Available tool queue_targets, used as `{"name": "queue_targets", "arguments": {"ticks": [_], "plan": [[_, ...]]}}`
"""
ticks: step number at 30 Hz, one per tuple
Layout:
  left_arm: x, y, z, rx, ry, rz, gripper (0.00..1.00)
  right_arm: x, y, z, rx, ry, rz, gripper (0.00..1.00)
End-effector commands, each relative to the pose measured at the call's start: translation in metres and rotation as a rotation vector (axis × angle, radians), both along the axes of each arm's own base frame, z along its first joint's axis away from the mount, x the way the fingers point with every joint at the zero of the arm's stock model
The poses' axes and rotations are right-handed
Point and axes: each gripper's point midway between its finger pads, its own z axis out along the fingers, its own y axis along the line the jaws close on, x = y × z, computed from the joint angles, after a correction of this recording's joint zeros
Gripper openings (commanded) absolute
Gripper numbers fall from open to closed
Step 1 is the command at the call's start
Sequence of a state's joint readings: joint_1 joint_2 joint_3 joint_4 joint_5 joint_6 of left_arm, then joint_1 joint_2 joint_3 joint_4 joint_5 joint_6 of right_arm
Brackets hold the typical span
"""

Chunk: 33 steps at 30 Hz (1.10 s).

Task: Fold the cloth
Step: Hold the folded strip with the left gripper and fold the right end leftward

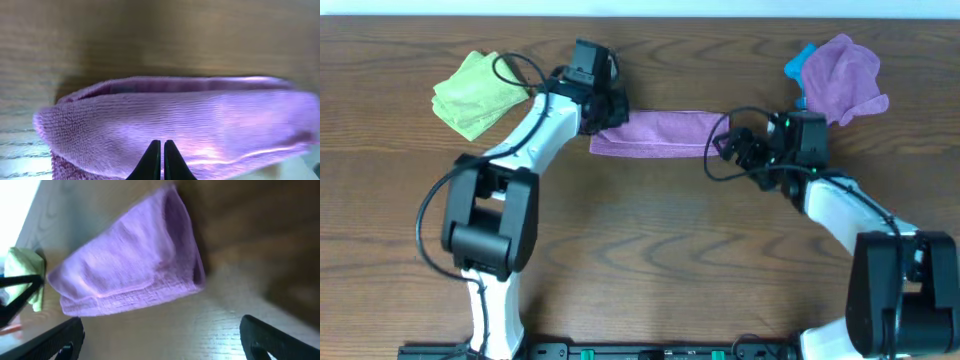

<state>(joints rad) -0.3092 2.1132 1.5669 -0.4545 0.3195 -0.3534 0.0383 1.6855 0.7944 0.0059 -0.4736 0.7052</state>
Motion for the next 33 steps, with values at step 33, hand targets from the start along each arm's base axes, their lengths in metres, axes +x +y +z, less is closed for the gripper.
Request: {"name": "queue_targets", "arguments": {"ticks": [33], "plan": [[-0.007, 0.017, -0.057, 0.106, 0.101, 0.008, 0.06, 0.033, 0.035, -0.089, 0.039, -0.063, -0.204, 0.69]]}}
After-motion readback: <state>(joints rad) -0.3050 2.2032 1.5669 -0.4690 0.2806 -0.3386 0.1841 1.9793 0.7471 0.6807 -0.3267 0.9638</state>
